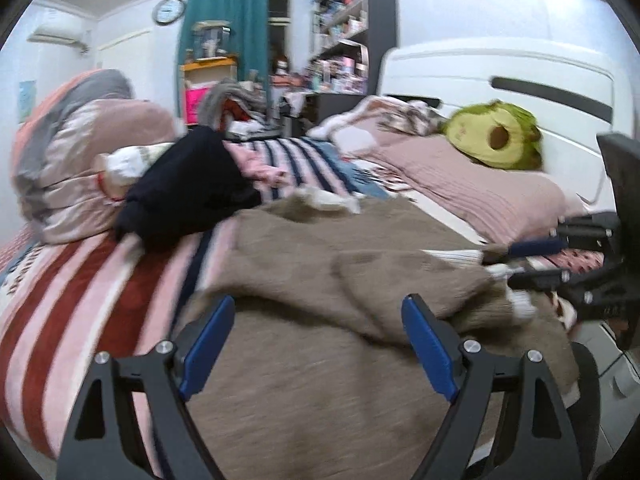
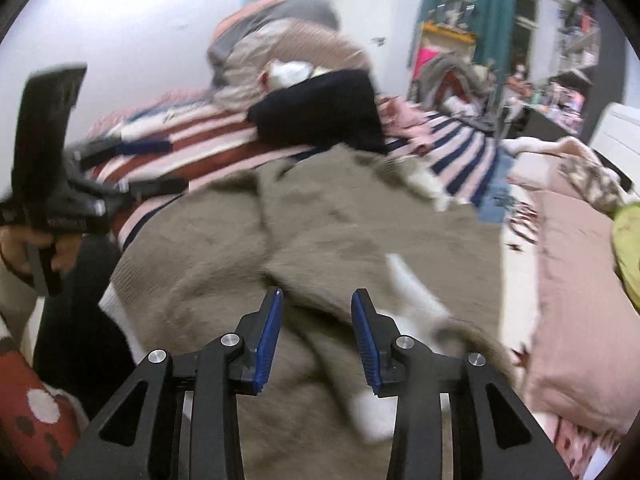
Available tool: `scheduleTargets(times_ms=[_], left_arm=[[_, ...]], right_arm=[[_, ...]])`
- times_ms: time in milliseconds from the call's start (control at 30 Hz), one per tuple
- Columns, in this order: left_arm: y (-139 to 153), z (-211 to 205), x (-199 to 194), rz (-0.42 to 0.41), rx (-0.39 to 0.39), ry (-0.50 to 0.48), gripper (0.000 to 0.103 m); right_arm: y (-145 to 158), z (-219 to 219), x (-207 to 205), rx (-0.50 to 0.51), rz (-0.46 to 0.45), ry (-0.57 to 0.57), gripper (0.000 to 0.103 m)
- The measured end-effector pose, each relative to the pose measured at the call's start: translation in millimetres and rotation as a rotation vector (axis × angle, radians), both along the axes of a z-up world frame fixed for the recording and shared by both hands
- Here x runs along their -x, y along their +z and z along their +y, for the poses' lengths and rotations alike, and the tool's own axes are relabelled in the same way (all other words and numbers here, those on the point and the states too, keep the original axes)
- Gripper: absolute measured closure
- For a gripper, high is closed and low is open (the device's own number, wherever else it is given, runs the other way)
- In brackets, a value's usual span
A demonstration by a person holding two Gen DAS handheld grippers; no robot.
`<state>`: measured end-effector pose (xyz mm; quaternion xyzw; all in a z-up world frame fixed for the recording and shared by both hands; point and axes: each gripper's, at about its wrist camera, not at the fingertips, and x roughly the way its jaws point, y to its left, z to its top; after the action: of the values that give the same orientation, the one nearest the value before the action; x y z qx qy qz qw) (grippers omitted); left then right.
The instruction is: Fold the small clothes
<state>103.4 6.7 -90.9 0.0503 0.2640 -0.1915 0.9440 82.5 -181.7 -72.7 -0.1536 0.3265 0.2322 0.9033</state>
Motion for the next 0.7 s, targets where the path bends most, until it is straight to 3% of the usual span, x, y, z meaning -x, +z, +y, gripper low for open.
scheduleTargets(times_ms=[367, 500, 600, 700], left_arm=[[-20, -135, -18, 0.060, -0.126, -0.254, 0.020], [-32, -149, -35, 0.149, -0.091, -0.263, 0.022], [-39, -149, -41, 0.163, -0.115, -0.231, 0.036], [-41, -142, -42, 0.177, -0.105, -0.209, 0.070]], right_arm=[[-3, -89, -6, -0.141, -0.053, -0.164, 0.068], [-12, -106, -8, -0.142, -0.045, -0.190, 0.068], [-16, -115, -7, -0.141, -0.033, -0.203, 0.068], [-20, -121, -9, -0.145, -0.026, -0.219, 0.068]])
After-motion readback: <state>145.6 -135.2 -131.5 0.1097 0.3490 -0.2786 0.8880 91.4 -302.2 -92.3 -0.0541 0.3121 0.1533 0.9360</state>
